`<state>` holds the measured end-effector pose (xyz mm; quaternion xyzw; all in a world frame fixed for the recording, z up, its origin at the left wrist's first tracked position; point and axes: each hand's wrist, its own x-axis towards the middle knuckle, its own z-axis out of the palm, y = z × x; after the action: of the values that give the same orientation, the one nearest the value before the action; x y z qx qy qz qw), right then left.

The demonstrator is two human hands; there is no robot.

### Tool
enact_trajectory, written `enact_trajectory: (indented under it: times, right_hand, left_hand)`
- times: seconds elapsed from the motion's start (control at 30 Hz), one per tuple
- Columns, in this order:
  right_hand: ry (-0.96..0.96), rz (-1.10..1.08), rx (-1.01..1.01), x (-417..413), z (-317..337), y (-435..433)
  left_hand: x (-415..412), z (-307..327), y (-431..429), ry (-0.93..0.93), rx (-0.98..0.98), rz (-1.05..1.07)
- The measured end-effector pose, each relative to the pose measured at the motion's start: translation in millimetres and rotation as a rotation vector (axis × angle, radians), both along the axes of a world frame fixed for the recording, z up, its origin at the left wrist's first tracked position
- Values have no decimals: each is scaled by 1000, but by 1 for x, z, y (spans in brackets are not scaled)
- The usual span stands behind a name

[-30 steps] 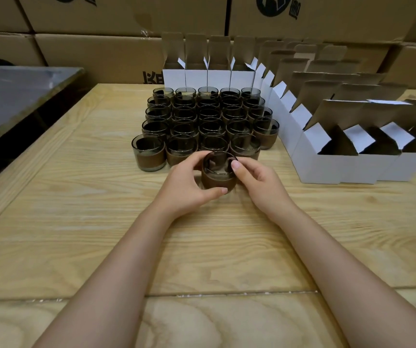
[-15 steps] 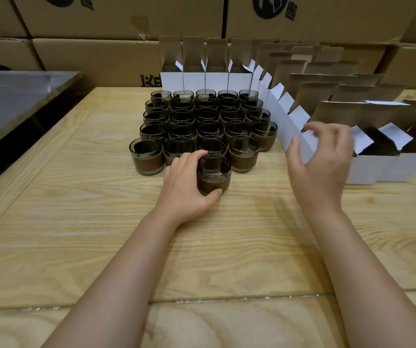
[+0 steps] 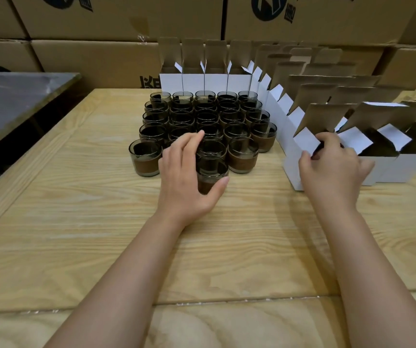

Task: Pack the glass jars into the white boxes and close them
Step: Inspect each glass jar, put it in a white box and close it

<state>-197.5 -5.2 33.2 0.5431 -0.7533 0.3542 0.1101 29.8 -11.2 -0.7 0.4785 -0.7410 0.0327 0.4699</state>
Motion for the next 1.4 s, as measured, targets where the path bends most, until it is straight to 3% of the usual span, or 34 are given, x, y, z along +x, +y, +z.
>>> enact_trajectory:
  times: [0.13,0.3,0.5,0.57,0.7,0.77,0.93,1.1,1.2,1.4]
  right_hand:
    - [-43,109,59,17,16,14]
    - [-92,276,162,49,32,38]
    - [-133,434,205,60,36,54]
    - [-135,432,115,56,37,52]
    - [12,345,-289,43,39,40]
    - [-4,381,-318,34,31,32]
    - [-423,682,-43,21,11,21]
    - [-725,755,56,8,11,19]
    - [-971,759,91,-7,13,15]
    - [-1143,738,255,-18,12,12]
  left_hand:
    - [-19,2,6,39,-239,-124]
    - [-42,-1,20,94,11,-440]
    - [-39,-2,21,112,202,-514]
    - [-39,-4,20,111,191,-488]
    - [-40,-5,19,71,170,-446]
    - [-42,-5,19,53,159,-438]
    - [-46,-7,20,66,220,-460]
    - [-47,-4,22,226,382,-516]
    - [-50,-7,24,294,447,-440]
    - [-52,-8,19,461,585,-583]
